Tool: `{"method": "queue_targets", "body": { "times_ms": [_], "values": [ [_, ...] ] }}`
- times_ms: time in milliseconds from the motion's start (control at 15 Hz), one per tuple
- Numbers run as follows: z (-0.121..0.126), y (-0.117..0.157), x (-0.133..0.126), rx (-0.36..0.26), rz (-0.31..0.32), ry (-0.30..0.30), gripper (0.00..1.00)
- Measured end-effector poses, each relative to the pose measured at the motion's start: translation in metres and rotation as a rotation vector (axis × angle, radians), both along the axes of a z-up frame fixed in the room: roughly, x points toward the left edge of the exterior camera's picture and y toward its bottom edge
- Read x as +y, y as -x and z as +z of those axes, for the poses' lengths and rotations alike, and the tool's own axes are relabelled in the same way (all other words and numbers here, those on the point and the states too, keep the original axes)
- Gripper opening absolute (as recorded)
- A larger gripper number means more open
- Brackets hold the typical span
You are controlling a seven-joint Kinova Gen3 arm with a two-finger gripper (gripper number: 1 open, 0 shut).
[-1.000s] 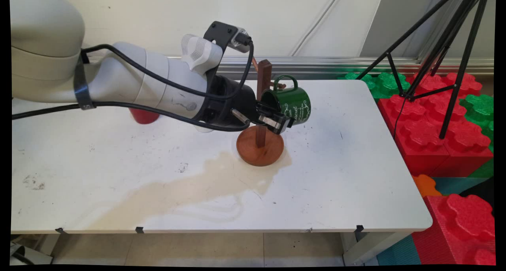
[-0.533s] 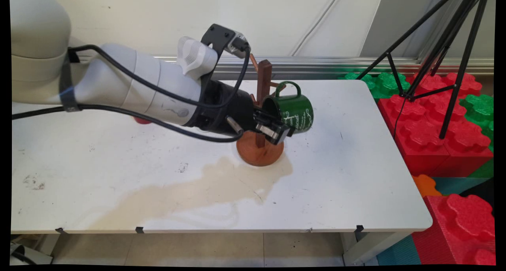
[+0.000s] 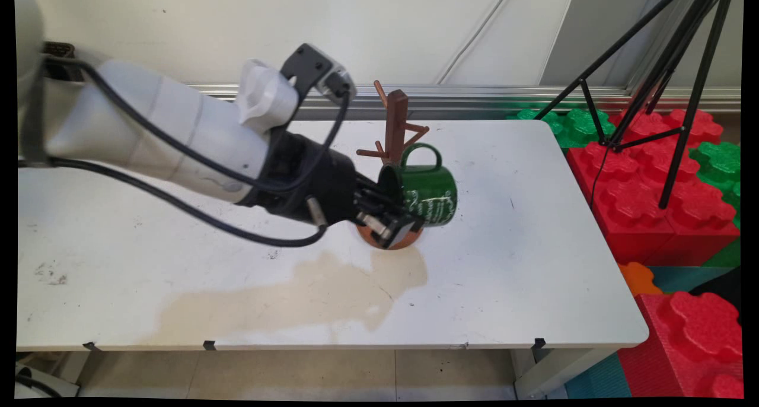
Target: Place the picked object on the table
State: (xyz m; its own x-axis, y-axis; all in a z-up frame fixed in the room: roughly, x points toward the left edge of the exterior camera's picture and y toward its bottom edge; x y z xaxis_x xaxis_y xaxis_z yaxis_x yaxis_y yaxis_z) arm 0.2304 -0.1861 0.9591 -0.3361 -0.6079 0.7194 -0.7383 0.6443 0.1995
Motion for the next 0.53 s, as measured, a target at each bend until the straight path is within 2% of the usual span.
{"method": "queue_targets", "body": {
  "times_ms": [533],
  "values": [
    [0.025, -0.050, 0.024, -0.067, -0.060, -0.017, 0.00]
  ]
}}
